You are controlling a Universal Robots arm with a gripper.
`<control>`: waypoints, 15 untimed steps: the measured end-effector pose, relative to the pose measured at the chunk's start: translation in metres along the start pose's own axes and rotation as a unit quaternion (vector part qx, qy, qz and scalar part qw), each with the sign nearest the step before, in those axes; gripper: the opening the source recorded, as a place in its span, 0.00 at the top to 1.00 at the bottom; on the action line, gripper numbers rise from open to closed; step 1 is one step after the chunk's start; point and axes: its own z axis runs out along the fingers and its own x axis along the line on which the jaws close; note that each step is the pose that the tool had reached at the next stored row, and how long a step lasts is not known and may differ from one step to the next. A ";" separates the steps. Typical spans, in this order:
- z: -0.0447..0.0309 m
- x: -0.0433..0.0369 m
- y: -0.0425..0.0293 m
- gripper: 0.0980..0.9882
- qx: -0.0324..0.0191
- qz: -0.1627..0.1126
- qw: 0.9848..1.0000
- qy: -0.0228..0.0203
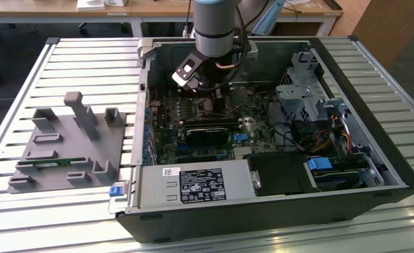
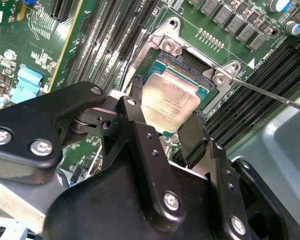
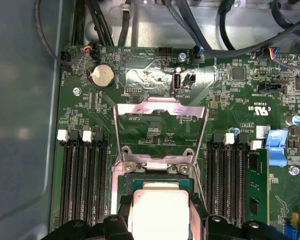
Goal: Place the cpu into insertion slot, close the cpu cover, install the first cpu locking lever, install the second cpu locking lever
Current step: 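Place the cpu into insertion slot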
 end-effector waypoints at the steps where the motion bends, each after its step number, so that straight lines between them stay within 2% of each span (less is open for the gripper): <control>1: 0.0006 0.0002 -0.0001 0.51 0.000 0.000 1.000 0.000; 15: 0.0078 0.0018 -0.0008 0.51 0.000 0.005 1.000 -0.001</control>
